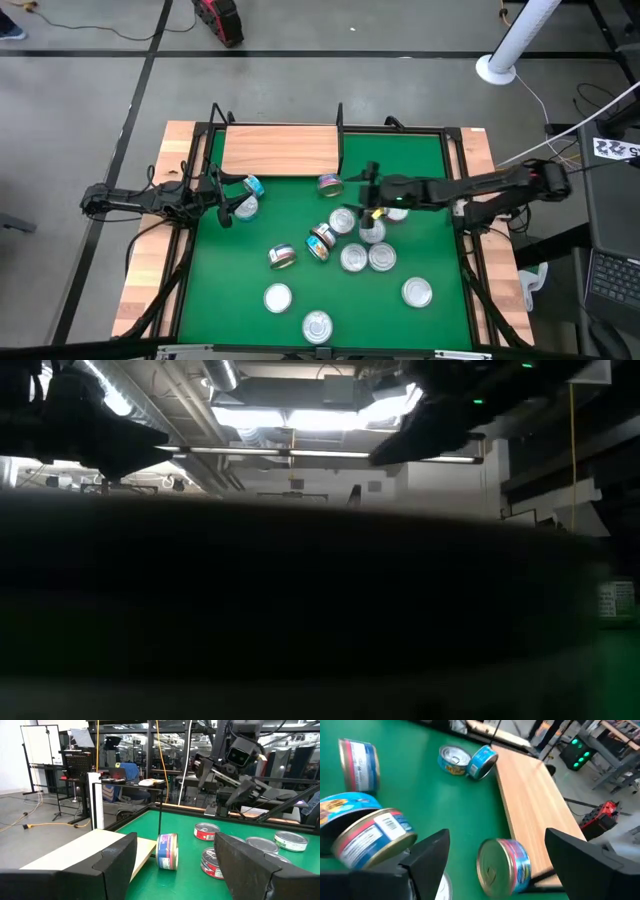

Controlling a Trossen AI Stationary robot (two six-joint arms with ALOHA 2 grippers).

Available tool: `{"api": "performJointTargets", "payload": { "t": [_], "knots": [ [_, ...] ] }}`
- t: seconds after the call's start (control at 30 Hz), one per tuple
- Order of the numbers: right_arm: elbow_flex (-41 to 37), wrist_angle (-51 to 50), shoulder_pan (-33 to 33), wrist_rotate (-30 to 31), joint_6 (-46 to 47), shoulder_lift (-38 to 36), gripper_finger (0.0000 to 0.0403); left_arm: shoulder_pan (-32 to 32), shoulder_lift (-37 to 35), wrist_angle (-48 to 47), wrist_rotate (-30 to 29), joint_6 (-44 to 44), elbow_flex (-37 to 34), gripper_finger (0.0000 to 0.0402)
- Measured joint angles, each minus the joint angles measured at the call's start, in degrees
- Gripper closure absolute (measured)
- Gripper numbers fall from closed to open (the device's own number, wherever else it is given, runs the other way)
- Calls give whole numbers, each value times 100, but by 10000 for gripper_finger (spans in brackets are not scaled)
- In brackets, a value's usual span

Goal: Stack canned seafood by type on shelf
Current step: Put the blue pink tuna can on the shelf

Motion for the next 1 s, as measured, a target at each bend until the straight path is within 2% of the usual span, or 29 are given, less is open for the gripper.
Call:
{"api": "performJointTargets", "payload": {
  "t": [0.3, 0.57, 0.73, 1.0],
  "knots": [
    [2214, -2061, -223, 98, -186, 1599, 79, -1, 2, 1, 0, 1, -1, 141],
    [3572, -3552, -601, 8, -379, 2585, 79, -1, 6, 1, -2, 2, 0, 141],
    [3874, -3827, -829, -229, -581, 2990, 79, -1, 22, 1, -4, 2, 0, 141],
    [3934, -3948, -1165, -531, -677, 3127, 79, 0, 103, -2, -15, 4, 4, 141]
  ]
}}
